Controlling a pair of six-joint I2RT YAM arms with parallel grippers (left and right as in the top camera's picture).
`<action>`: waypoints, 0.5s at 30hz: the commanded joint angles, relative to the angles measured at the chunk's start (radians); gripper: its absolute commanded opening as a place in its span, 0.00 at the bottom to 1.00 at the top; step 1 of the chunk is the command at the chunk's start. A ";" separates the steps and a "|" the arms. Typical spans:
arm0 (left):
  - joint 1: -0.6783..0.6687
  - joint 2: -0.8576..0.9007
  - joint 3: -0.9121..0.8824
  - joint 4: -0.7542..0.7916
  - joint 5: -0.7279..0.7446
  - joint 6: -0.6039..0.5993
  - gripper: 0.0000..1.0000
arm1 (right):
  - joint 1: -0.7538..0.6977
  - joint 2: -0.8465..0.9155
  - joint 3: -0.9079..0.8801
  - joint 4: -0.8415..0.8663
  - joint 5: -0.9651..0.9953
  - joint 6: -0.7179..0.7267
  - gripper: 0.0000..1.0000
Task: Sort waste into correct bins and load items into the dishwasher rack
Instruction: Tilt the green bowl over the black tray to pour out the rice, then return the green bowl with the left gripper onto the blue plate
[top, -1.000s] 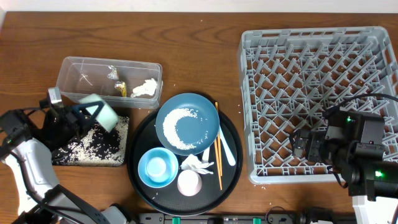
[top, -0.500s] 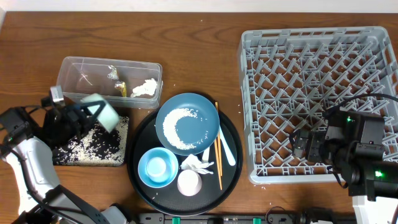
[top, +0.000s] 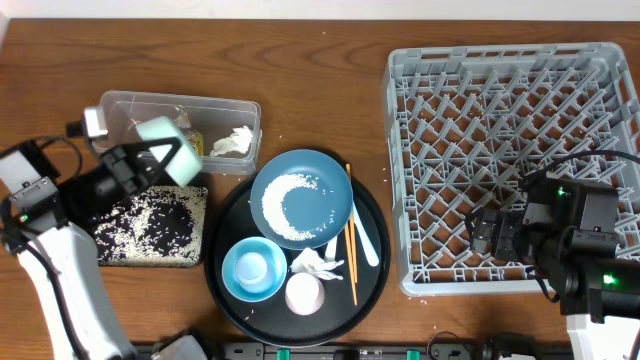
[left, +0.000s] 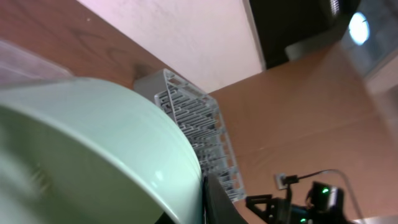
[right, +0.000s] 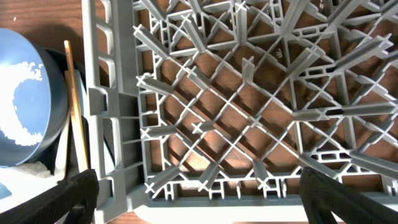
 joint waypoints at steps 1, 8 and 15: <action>-0.084 -0.060 0.056 0.004 -0.169 -0.077 0.06 | 0.000 -0.003 0.018 0.001 0.003 0.011 0.99; -0.366 -0.132 0.083 -0.002 -0.491 -0.150 0.06 | 0.000 -0.003 0.018 0.002 0.002 0.011 0.99; -0.734 -0.108 0.083 -0.073 -0.883 -0.151 0.06 | 0.000 -0.003 0.018 0.003 0.002 0.011 0.99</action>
